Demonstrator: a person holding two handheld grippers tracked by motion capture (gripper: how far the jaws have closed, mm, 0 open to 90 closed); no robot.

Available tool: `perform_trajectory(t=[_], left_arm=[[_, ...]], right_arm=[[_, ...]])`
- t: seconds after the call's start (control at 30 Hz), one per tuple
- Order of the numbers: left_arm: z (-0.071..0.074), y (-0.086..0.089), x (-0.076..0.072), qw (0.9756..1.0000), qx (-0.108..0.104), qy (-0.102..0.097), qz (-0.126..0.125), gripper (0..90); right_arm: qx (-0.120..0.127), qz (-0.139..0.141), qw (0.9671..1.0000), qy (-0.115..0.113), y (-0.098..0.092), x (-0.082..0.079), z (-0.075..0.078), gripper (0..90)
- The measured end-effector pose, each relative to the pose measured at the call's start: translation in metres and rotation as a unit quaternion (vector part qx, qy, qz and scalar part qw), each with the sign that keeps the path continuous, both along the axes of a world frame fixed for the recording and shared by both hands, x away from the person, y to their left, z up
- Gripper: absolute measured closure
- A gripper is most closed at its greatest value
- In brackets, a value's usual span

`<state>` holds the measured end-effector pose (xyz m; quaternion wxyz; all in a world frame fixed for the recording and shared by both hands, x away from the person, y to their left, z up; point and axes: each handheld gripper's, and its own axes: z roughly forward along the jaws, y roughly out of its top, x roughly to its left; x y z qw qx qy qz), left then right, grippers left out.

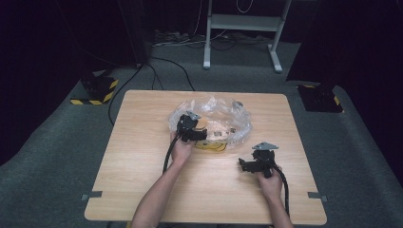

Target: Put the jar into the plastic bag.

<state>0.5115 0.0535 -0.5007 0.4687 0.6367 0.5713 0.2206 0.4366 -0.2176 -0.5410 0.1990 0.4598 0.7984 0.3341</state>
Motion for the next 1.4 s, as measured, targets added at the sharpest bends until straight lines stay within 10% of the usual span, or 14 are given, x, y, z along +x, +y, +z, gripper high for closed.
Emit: perform_trajectory(t=[1.4], left_arm=[[-0.0061,0.0053,-0.0044,1.0,0.0,-0.005,-0.007,16.9]], right_arm=[[0.0,0.0,1.0,0.0,0.0,-0.0001,0.0,6.2]])
